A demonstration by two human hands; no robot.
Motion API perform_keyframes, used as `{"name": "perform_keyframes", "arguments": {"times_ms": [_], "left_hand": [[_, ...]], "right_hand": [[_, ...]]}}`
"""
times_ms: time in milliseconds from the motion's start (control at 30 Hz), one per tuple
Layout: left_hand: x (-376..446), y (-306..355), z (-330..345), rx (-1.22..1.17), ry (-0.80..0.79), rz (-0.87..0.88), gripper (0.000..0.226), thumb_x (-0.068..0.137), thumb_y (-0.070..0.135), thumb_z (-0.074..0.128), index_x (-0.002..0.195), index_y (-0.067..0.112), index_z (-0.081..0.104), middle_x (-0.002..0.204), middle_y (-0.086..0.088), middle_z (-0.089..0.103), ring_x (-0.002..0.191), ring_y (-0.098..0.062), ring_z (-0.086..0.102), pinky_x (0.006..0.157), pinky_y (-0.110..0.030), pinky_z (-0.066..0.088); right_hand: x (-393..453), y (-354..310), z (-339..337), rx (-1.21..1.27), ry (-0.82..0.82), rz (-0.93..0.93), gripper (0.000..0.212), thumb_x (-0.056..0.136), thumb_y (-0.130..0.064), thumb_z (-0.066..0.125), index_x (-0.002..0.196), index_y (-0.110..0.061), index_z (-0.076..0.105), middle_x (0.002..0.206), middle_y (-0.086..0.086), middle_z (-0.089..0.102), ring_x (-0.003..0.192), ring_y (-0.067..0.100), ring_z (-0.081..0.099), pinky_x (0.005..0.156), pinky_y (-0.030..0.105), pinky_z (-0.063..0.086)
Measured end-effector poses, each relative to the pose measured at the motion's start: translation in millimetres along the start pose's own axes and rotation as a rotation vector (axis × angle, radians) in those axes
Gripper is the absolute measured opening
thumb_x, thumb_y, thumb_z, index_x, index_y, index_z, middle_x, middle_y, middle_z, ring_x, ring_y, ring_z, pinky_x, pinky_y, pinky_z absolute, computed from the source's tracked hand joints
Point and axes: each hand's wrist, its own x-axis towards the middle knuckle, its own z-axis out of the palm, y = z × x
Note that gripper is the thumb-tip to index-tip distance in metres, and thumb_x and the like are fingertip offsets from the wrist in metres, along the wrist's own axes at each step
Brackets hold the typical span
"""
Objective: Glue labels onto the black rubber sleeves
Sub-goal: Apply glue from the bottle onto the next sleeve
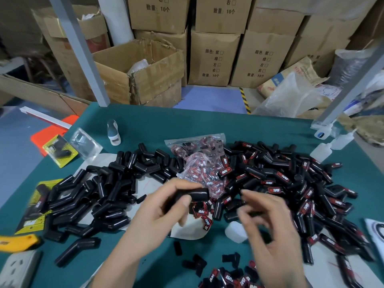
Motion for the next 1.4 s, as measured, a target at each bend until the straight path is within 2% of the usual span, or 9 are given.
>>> {"name": "perform_keyframes", "arguments": {"times_ms": [200,300,400,500,633,867,1133,1267,1400], "left_hand": [[3.6,1.5,-5.4,-0.314,0.199,-0.047,0.047,0.097,0.053,0.069,0.132,0.023,0.073,0.069,-0.002,0.049,0.064,-0.018,0.041,0.060,-0.023,0.038],[4.7,7.9,-1.3,-0.485,0.143,-0.085,0.053,0.094,0.046,0.075,0.139,0.019,0.069,0.114,-0.001,0.073,0.094,-0.017,0.066,0.085,-0.025,0.053],[5.5,8.4,6.6,-0.604,0.100,-0.116,0.053,0.094,0.026,0.078,0.145,0.019,0.064,0.140,-0.010,0.066,0.132,-0.033,0.062,0.108,-0.035,0.051],[6.4,6.7,12.4,-0.680,0.033,-0.161,0.056,0.097,0.011,0.069,0.150,0.023,0.056,0.119,-0.017,0.064,0.123,-0.049,0.065,0.099,-0.046,0.057],[5.6,8.0,20.0,-0.731,-0.069,-0.145,0.038,0.092,0.017,0.082,0.119,0.032,0.061,0.113,-0.015,0.064,0.125,-0.055,0.062,0.099,-0.055,0.057],[7.2,7.3,16.2,-0.364,0.067,-0.072,0.038,0.084,0.029,0.085,0.101,0.001,0.066,0.101,-0.006,0.072,0.095,-0.015,0.069,0.081,-0.023,0.053],[13.3,-4.4,-4.6,-0.284,0.083,-0.127,0.025,0.079,0.024,0.084,0.094,0.004,0.084,0.092,-0.016,0.059,0.086,-0.031,0.060,0.077,-0.039,0.051],[14.4,-8.1,4.4,-0.229,0.187,-0.110,0.013,0.086,0.019,0.080,0.096,0.012,0.084,0.099,-0.020,0.058,0.090,-0.037,0.063,0.083,-0.045,0.053],[17.4,-12.4,1.6,-0.181,0.207,-0.125,0.011,0.098,0.015,0.069,0.105,0.020,0.076,0.113,-0.004,0.074,0.107,-0.021,0.073,0.091,-0.028,0.057]], "right_hand": [[-41.1,61.5,-24.1,-0.216,-0.061,0.187,0.069,0.084,-0.010,0.081,0.130,-0.052,0.050,0.125,-0.014,0.060,0.118,-0.001,0.060,0.083,0.014,0.053],[-50.4,77.9,-7.7,-0.252,-0.143,0.268,0.076,0.084,-0.007,0.084,0.128,-0.052,0.041,0.130,-0.020,0.054,0.124,0.002,0.057,0.087,0.018,0.052],[-47.8,76.6,3.3,-0.321,-0.039,0.204,0.071,0.084,-0.006,0.085,0.128,-0.046,0.047,0.126,-0.011,0.057,0.121,0.019,0.060,0.091,0.045,0.057],[-48.2,57.4,6.7,-0.264,0.199,-0.077,0.033,0.092,-0.031,0.074,0.124,-0.032,0.064,0.119,-0.001,0.061,0.109,0.015,0.060,0.083,0.032,0.056],[-34.9,22.3,24.4,-0.067,0.093,-0.116,0.049,0.086,-0.030,0.078,0.130,-0.037,0.060,0.127,-0.017,0.056,0.100,0.009,0.061,0.083,0.011,0.048],[7.9,-2.9,33.9,-0.023,-0.060,-0.145,0.033,0.086,-0.032,0.078,0.115,-0.044,0.068,0.116,-0.019,0.056,0.112,0.005,0.062,0.091,0.007,0.043],[41.1,8.8,32.5,0.069,-0.279,-0.128,0.031,0.084,-0.005,0.083,0.103,-0.029,0.076,0.110,-0.009,0.060,0.105,0.016,0.065,0.088,0.017,0.047],[35.1,-3.8,32.3,-0.052,-0.232,-0.119,0.034,0.088,-0.009,0.079,0.119,-0.024,0.076,0.123,-0.014,0.062,0.119,0.007,0.062,0.099,0.022,0.050],[18.0,-18.1,-4.0,-0.244,-0.039,-0.296,0.045,0.096,-0.026,0.072,0.140,-0.026,0.063,0.142,-0.015,0.059,0.134,0.000,0.053,0.111,0.013,0.038]]}}
